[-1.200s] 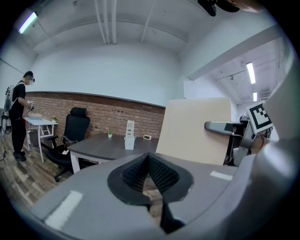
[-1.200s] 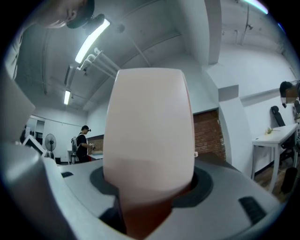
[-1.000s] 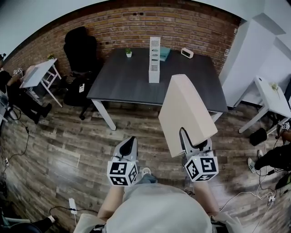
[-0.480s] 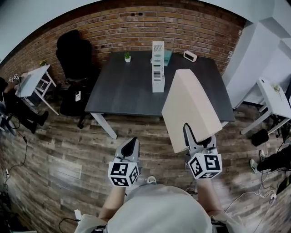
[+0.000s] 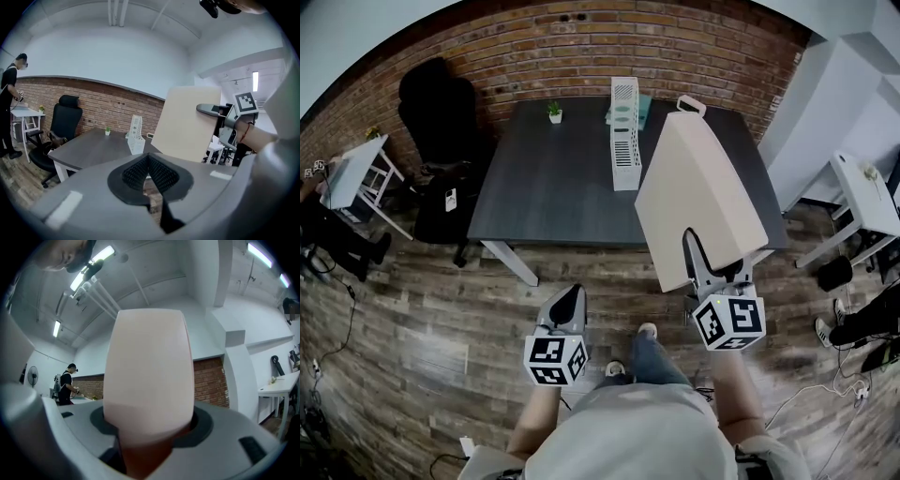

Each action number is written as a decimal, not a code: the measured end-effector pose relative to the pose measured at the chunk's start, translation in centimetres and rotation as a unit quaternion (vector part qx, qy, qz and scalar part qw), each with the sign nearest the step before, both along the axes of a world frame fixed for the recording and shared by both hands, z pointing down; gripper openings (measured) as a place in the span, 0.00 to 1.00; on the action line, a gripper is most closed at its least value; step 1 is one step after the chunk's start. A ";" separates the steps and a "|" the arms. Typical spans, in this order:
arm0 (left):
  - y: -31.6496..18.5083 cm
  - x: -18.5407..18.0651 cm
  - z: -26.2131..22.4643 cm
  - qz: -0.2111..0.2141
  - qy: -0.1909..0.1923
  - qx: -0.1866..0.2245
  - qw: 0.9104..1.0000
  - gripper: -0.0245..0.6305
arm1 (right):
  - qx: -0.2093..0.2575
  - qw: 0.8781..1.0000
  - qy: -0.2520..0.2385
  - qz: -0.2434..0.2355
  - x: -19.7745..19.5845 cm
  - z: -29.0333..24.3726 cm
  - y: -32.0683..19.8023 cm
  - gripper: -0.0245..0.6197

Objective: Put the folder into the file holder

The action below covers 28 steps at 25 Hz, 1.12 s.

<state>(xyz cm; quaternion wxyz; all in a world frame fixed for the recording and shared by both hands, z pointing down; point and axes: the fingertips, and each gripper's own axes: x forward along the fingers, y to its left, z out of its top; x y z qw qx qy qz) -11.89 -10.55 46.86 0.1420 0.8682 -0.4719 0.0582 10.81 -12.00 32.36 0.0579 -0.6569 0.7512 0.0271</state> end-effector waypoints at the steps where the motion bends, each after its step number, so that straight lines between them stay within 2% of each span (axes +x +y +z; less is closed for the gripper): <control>1: -0.3 0.1 0.2 -0.001 0.000 -0.003 1.000 0.05 | 0.003 1.000 -0.001 0.001 0.1 -0.2 -0.8 0.46; 10: -5.7 0.3 1.4 -0.018 -0.014 -0.011 1.000 0.05 | 0.022 1.000 -0.013 -0.013 0.7 -0.5 -9.4 0.46; 18: -14.1 1.3 -0.4 -0.034 -0.017 0.008 0.999 0.05 | 0.011 0.999 -0.026 -0.030 1.5 0.0 -18.4 0.46; 28: -20.7 2.4 -0.9 -0.050 -0.019 0.006 0.999 0.05 | -0.011 0.999 -0.018 -0.044 1.8 1.1 -26.5 0.46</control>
